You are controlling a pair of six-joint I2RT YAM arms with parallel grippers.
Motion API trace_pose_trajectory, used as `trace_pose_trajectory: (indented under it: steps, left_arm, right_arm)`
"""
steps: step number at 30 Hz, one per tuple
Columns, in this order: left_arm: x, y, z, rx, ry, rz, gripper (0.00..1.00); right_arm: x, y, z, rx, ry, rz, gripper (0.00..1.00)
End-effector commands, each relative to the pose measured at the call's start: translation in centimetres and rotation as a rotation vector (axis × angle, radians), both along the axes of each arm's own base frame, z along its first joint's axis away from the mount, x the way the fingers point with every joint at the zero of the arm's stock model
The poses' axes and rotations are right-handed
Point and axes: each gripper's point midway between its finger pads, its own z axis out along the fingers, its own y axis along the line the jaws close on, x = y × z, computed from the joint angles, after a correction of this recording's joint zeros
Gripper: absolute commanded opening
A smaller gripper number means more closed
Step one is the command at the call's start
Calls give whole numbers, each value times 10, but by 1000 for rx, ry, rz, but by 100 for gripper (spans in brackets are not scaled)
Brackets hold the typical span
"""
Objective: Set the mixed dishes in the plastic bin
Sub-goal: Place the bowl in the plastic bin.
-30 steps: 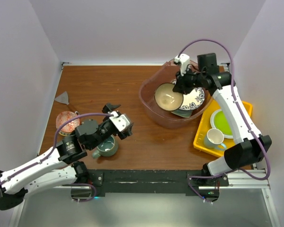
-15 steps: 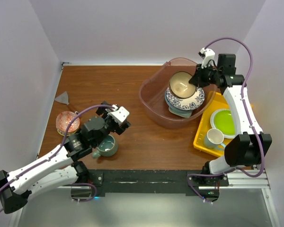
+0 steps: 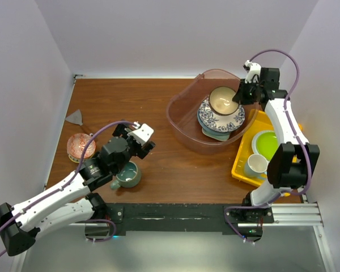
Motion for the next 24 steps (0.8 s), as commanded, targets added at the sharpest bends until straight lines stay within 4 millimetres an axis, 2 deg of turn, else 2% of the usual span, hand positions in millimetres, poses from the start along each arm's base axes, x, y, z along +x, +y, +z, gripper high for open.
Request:
trace_pose_trajectory:
  steps: [1,5,12,15,20,24]
  left_arm:
    - [5,2,10,-62,-27,34,100]
    - [6,4,10,-61,-26,40,100]
    - [7,4,9,-62,-23,42,100]
    - [7,6,9,-64,-24,47,100]
    - [7,6,10,-68,-25,46,100]
    - [8,7,10,-70,-25,51,100]
  right_arm:
    - [30,-2,23,24,-108,-39,0]
    - [39,-4,-1,13,-51,-37,2]
    - [42,-8,-25,-12,-4,-33,13]
    - [42,-9,-30,-22,-1,-33,17]
    - [40,-10,-36,-31,11,-27,31]
    - [37,-7,-29,-30,-5,-9,42]
